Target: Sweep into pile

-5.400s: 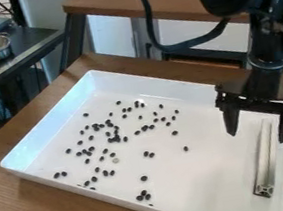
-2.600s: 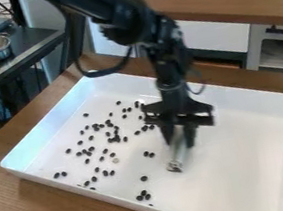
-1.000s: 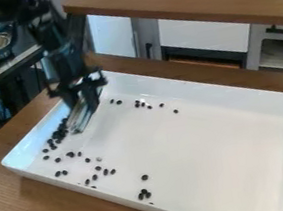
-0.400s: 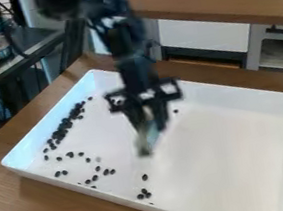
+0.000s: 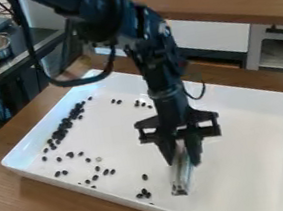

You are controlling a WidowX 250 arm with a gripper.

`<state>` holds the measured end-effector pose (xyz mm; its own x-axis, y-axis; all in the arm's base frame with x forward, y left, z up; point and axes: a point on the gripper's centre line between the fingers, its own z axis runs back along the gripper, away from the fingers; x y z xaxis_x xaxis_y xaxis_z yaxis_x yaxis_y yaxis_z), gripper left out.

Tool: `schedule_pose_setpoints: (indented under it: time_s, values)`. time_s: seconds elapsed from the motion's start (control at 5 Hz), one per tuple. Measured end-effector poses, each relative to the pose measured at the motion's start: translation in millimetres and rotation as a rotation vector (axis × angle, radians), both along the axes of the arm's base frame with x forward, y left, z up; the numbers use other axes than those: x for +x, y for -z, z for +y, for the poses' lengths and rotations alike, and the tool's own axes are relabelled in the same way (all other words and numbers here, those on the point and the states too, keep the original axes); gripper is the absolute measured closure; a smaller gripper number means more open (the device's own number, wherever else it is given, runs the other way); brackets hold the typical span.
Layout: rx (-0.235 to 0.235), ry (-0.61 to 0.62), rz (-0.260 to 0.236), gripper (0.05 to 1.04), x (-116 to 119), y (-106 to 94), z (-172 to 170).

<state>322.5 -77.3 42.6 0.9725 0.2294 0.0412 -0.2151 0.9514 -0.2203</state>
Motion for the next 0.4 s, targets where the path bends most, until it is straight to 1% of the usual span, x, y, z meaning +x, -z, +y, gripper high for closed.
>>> schedule_pose_setpoints:
  time_s: [0.2,0.4]
  values:
    - [0.038,0.02,-0.023,0.701,-4.4,18.3,-7.1]
    - [0.064,0.018,-0.065,0.701,-1.8,27.5,-4.3]
